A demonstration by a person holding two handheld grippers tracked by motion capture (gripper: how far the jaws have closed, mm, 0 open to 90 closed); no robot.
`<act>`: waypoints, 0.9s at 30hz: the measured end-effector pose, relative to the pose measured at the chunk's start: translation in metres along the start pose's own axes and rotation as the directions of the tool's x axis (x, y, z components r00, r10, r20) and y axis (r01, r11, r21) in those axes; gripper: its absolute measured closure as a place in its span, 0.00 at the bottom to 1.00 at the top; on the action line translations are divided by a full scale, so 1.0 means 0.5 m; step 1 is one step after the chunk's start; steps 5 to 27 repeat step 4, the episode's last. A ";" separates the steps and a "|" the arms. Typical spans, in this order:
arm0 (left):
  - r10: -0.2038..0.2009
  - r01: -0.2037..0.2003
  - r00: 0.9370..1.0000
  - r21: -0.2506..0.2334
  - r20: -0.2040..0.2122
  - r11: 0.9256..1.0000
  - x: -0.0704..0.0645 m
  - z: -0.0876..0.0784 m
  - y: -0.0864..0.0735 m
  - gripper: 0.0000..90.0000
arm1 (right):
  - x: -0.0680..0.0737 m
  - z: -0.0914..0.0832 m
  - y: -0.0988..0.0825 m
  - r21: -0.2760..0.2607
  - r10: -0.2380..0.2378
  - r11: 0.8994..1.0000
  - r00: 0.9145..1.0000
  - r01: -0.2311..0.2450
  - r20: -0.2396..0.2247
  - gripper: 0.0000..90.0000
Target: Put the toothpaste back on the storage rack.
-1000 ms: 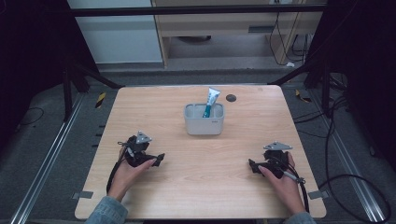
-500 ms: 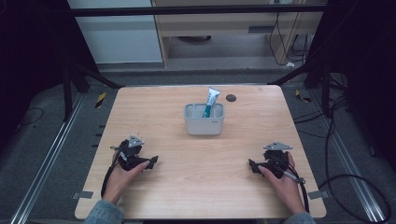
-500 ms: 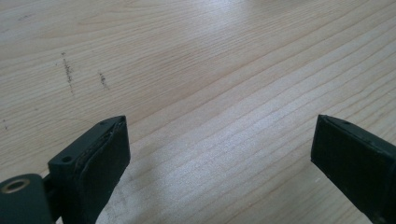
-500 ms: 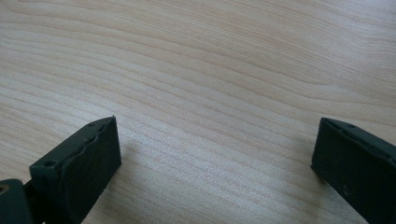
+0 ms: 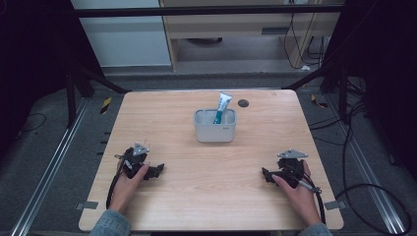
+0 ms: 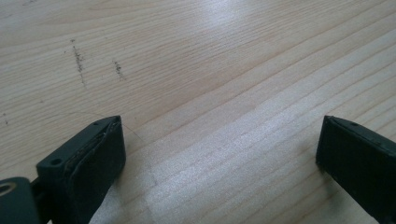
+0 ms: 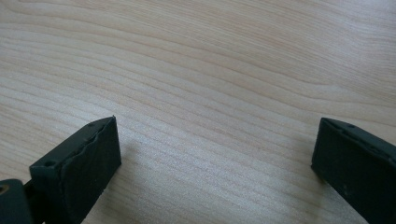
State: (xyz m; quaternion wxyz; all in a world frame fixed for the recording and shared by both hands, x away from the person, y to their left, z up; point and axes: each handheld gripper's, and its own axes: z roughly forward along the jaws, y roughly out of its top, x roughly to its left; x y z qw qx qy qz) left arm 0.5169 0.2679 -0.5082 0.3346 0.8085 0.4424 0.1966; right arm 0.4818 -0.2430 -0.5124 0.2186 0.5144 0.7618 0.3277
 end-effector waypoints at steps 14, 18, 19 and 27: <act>-0.001 0.001 1.000 0.004 0.005 1.000 0.003 0.001 0.001 0.00 | 0.000 0.000 0.000 0.000 -0.001 1.000 1.000 0.001 0.001 0.02; -0.001 0.001 1.000 0.004 0.005 1.000 0.003 0.001 0.001 0.00 | 0.000 0.000 0.000 0.000 -0.001 1.000 1.000 0.001 0.001 0.02; -0.001 0.001 1.000 0.004 0.005 1.000 0.003 0.001 0.001 0.00 | 0.000 0.000 0.000 0.000 -0.001 1.000 1.000 0.001 0.001 0.02; -0.001 0.001 1.000 0.004 0.005 1.000 0.003 0.001 0.001 0.00 | 0.000 0.000 0.000 0.000 -0.001 1.000 1.000 0.001 0.001 0.02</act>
